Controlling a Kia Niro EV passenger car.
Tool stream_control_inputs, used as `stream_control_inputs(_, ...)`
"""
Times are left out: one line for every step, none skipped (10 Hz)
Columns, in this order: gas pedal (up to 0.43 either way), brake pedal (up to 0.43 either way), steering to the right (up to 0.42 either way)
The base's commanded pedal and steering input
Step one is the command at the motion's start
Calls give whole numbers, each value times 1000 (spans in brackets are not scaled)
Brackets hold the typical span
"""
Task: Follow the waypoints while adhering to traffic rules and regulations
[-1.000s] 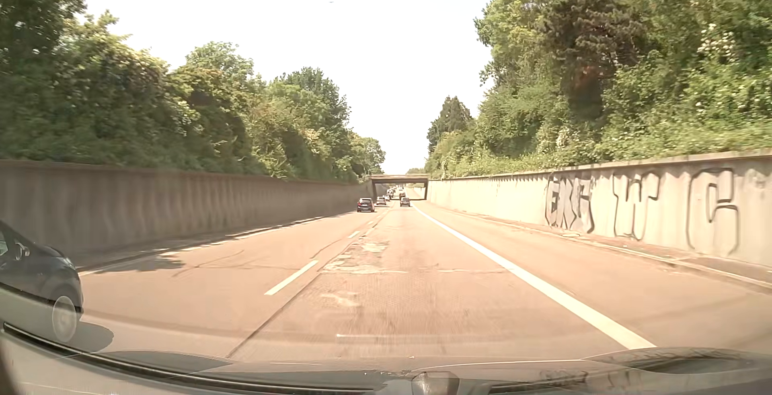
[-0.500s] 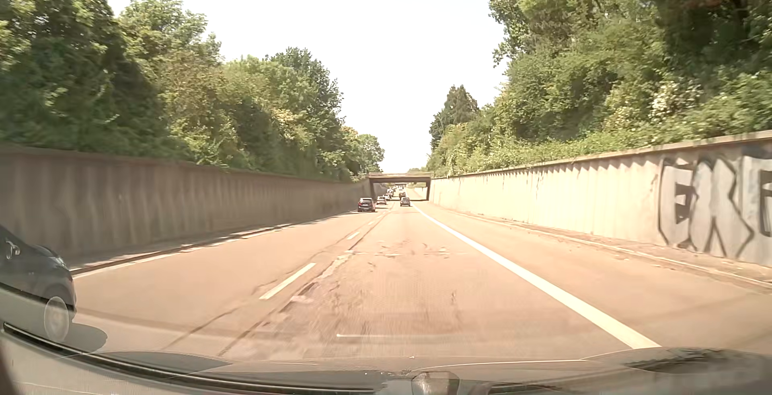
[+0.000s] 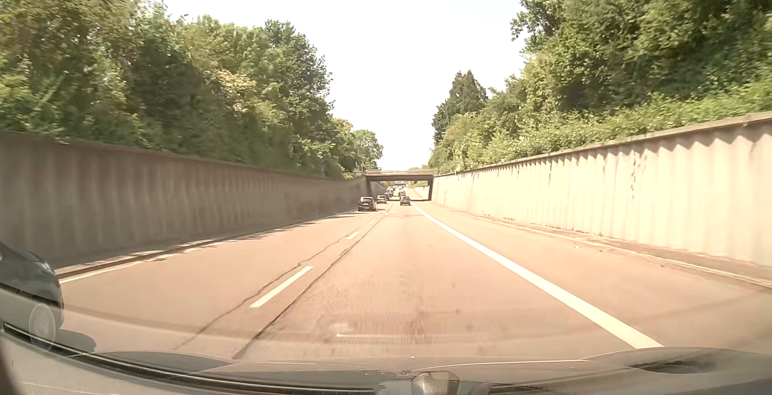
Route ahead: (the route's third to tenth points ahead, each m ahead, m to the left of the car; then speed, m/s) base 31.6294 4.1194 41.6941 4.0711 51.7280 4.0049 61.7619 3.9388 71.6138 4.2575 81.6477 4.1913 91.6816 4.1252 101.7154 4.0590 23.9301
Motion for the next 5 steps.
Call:
stream_control_inputs(209,0,0)
stream_control_inputs(209,0,0)
stream_control_inputs(209,0,0)
stream_control_inputs(209,0,0)
stream_control_inputs(209,0,0)
